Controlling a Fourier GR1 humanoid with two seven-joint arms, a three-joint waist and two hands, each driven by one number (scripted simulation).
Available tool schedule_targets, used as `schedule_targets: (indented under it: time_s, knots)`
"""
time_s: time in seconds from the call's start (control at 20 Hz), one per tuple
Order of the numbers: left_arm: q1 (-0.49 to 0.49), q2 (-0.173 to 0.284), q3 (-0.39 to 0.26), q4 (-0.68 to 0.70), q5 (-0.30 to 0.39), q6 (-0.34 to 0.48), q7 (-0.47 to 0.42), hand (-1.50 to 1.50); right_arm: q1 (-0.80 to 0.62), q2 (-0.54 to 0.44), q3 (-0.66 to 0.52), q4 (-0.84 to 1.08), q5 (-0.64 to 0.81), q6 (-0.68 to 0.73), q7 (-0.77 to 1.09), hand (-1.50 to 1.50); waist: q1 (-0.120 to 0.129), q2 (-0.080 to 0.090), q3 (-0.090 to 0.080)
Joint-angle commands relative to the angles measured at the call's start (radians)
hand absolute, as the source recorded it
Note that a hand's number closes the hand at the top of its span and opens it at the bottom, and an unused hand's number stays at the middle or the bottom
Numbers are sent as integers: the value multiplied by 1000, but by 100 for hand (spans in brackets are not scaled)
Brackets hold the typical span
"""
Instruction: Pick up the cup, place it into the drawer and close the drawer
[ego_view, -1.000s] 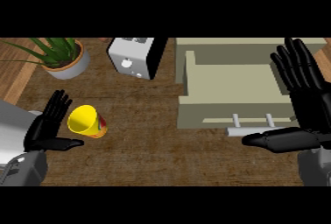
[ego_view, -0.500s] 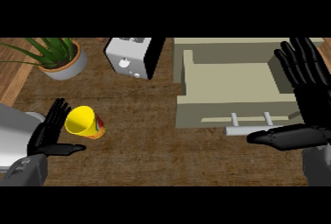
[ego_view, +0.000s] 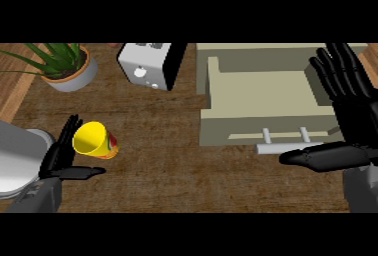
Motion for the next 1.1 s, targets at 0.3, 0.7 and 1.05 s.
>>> schedule_targets:
  time_s: [0.3,0.7,1.05]
  knots:
    - [-66,-35,6,34,-8,-37,-71,-150,7,-1,-3,10,-1,13,-21,-150,-13,6,-1]
    - [-52,-43,-11,23,-8,-234,-94,150,-26,0,0,-8,-2,-11,42,-150,-4,3,-2]
    - [-26,-75,-3,-56,-30,84,-257,150,-9,-5,5,-1,9,6,13,-150,-2,3,-1]
